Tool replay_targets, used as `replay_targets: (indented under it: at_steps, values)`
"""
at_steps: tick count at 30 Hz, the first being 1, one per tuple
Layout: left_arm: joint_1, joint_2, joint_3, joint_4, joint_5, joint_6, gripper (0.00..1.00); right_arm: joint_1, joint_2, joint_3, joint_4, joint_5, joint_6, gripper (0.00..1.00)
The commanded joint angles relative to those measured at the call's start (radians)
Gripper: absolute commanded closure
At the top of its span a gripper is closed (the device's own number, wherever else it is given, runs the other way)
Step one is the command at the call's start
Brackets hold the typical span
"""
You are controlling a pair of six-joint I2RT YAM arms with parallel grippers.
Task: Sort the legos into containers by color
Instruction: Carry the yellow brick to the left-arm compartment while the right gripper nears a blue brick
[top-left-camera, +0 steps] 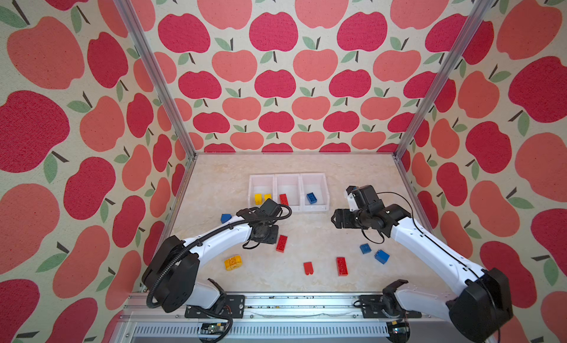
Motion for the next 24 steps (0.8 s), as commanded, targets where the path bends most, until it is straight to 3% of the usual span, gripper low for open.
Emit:
replay_targets:
  at_steps: [1, 11, 24]
  values:
    - [0.026, -0.031, 0.046, -0.027, -0.016, 0.016, 0.71, -0.008, -0.022, -0.031, 0.029, -0.034, 0.042, 0.15]
    - [0.133, -0.027, 0.132, 0.034, -0.001, 0.083, 0.73, -0.006, -0.022, -0.073, 0.065, -0.093, 0.053, 0.07]
    - [0.257, 0.163, 0.357, 0.123, 0.004, 0.200, 0.75, -0.007, -0.056, -0.095, 0.062, -0.093, 0.045, 0.01]
